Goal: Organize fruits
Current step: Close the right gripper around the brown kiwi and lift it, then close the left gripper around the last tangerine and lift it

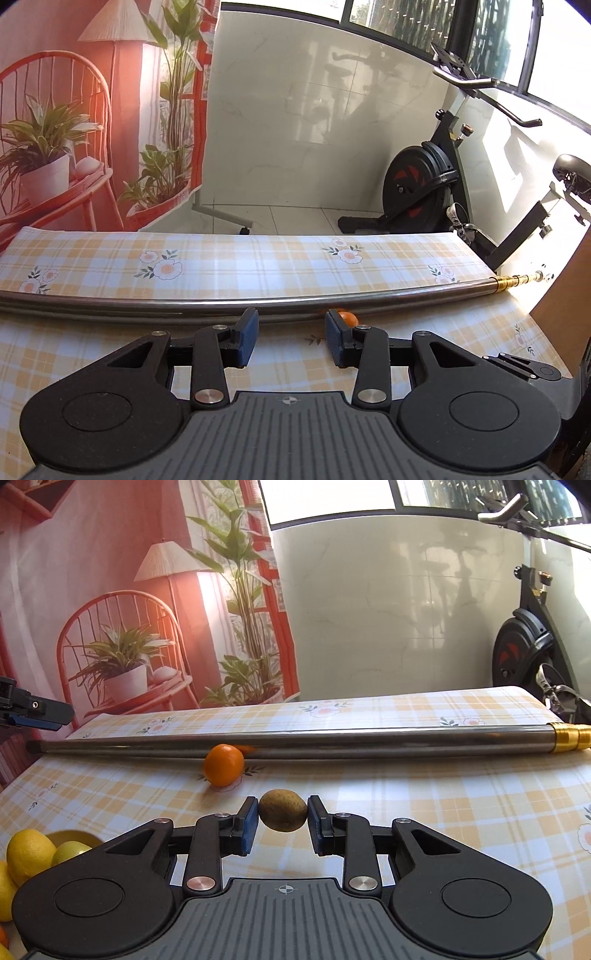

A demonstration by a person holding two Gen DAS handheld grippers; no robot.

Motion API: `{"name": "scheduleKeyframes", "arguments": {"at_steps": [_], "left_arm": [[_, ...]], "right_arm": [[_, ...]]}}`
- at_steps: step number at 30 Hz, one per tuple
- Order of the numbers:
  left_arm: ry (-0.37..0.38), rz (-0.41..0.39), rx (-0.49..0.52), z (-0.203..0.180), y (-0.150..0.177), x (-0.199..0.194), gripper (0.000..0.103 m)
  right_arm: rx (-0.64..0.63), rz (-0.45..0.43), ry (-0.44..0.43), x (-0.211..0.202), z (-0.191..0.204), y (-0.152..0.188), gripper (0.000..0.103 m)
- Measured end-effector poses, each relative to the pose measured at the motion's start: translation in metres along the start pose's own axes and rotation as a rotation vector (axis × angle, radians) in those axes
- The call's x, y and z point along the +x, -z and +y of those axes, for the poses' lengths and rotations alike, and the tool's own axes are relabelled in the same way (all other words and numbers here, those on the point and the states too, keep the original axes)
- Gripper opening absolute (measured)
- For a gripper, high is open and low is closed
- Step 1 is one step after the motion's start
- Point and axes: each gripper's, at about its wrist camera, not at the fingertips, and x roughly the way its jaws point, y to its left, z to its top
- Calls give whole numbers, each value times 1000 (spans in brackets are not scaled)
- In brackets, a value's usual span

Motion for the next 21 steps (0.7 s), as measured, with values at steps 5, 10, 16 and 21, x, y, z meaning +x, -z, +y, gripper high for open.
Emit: {"name": "scheduleKeyframes", "arguments": {"at_steps": [5, 10, 16, 21], "left_arm": [[63, 18, 54, -28, -3, 29, 42], [65, 91, 58, -34, -2, 63, 42], [42, 174, -4, -18, -2, 97, 42], [53, 218, -37, -13, -4, 113, 42]], "right_arm": [[28, -13, 18, -9, -9, 6, 26], [65, -26, 33, -10, -12, 7, 26], [90, -30, 5, -13, -19, 9, 26], [89, -32, -11, -13, -19, 8, 26]]}}
